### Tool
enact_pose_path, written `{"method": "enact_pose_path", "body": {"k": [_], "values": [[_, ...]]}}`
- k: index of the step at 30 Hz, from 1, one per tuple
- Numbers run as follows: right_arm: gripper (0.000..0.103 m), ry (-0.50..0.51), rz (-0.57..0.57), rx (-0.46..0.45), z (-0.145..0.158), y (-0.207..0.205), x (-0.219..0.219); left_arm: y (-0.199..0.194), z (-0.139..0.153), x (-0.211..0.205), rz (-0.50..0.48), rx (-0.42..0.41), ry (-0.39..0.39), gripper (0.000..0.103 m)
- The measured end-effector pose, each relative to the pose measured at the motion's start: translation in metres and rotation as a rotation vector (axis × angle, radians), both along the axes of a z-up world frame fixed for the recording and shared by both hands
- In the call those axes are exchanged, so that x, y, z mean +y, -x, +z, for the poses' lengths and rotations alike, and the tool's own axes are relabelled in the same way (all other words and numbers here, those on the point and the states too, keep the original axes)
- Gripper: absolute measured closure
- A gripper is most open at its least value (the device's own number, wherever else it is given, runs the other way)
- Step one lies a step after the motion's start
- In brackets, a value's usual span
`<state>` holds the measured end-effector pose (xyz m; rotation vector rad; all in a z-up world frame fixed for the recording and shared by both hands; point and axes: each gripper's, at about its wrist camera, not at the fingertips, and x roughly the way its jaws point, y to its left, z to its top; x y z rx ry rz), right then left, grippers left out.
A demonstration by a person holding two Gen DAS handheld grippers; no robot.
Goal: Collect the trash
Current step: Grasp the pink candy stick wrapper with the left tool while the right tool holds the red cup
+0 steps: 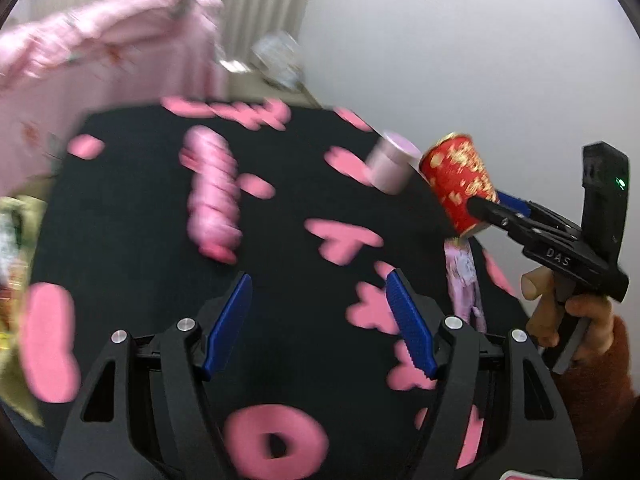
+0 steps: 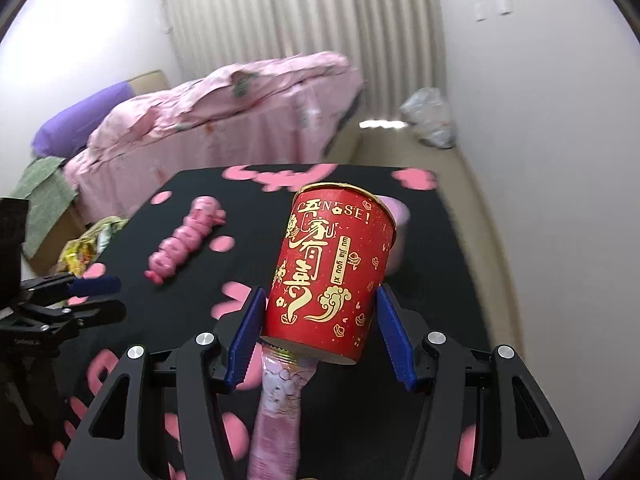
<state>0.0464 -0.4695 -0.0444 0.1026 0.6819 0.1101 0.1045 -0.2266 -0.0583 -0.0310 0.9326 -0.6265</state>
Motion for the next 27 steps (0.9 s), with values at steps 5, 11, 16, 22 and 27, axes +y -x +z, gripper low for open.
{"method": "enact_pose_path", "body": {"k": [5, 11, 16, 22, 27], "values": [[0.05, -0.026, -0.122, -0.054, 0.005, 0.034, -0.04, 0.004, -0.011, -0.05, -0.147, 0.072, 0.02, 0.037], [0.05, -0.022, -0.267, -0.085, 0.01, 0.062, -0.08, 0.033, -0.015, -0.105, -0.329, 0.016, -0.034, 0.037], [0.05, -0.032, -0.346, -0.091, 0.008, 0.091, -0.103, 0.053, -0.025, -0.149, -0.402, -0.032, -0.138, 0.037], [0.05, -0.039, -0.376, -0.081, 0.002, 0.107, -0.114, 0.059, -0.048, -0.174, -0.437, -0.003, -0.266, 0.065], [0.05, -0.037, -0.343, -0.098, 0.008, 0.101, -0.102, 0.061, -0.043, -0.156, -0.42, 0.003, -0.219, 0.086]]}}
